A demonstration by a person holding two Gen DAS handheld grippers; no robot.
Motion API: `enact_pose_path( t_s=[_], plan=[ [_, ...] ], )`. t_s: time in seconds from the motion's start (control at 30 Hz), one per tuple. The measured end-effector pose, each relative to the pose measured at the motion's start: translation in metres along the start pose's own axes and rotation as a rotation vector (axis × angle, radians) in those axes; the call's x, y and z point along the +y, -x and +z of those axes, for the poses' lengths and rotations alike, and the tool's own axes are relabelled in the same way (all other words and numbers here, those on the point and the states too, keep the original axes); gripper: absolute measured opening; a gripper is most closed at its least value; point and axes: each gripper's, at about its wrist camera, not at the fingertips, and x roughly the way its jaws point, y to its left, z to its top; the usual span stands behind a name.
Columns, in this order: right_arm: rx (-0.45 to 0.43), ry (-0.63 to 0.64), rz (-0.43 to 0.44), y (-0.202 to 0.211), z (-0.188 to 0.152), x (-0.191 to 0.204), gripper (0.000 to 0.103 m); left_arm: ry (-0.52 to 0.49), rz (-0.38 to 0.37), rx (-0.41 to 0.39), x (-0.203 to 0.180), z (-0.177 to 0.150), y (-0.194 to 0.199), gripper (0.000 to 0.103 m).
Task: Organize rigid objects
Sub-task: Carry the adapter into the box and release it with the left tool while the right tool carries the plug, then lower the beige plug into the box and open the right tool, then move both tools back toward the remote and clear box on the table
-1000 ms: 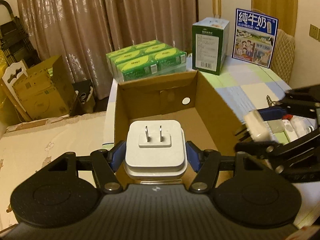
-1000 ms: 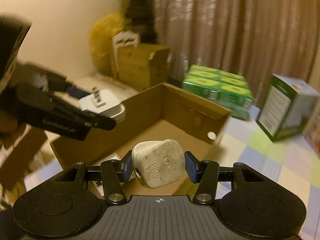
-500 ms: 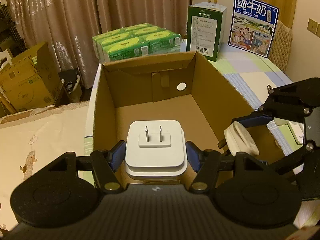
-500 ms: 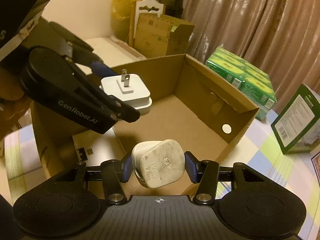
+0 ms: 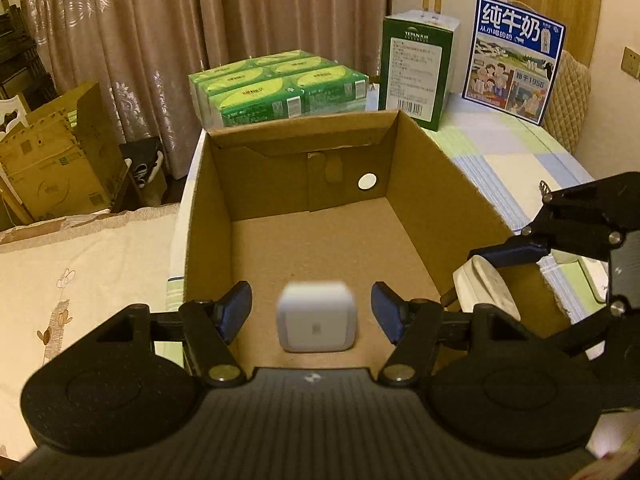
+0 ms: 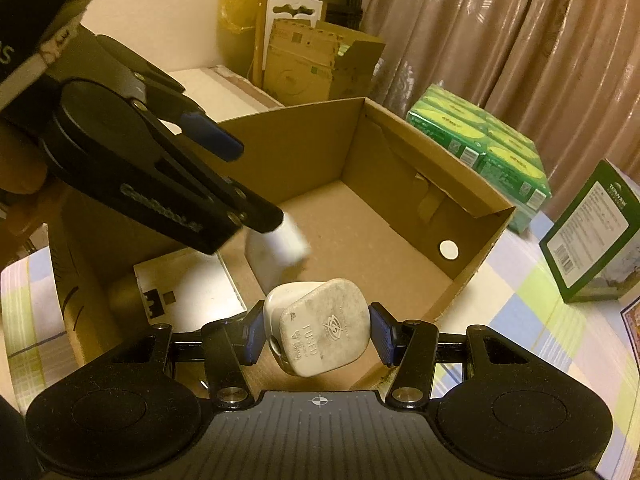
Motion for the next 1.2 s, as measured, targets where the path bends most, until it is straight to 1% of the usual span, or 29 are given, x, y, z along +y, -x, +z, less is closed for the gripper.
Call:
enact_pose_path(
  t_s=[0.4,0.47,0.53,0.57,0.6,0.73,0.83,1.0,1.2],
  plan=[
    [-0.007,0.001,0.003,0.003,0.002,0.003,0.050,0.018,0.017,-0.020,0.005,-0.001,0.014,0.062],
    [-0.035,-0.005,0.001,0.006,0.002,0.002,0.050,0.018,0.018,-0.026,0.005,-0.001,0.016,0.062],
    [-0.055,-0.017,0.001,0.009,0.004,0.001,0.053,0.021,0.021,-0.032,0.005,-0.001,0.019,0.062],
    [-0.061,-0.020,-0.005,0.011,0.005,0.000,0.057,0.022,0.021,-0.035,0.005,-0.001,0.020,0.062],
    [-0.068,-0.020,-0.007,0.014,0.005,0.000,0.058,0.025,0.022,-0.038,0.005,-0.001,0.022,0.062],
    [-0.080,-0.021,-0.025,0.027,0.004,-0.003,0.059,0.028,0.024,-0.050,0.001,-0.001,0.032,0.062],
    [-0.101,-0.041,-0.039,0.044,0.000,-0.005,0.059,0.034,0.020,-0.061,-0.004,-0.001,0.043,0.062],
    [-0.168,-0.131,-0.062,0.088,-0.013,-0.010,0.059,0.042,0.006,-0.092,-0.021,-0.003,0.070,0.062],
    [-0.201,-0.248,-0.086,0.143,-0.034,-0.022,0.060,0.026,-0.022,-0.126,-0.059,-0.002,0.099,0.062]
  ],
)
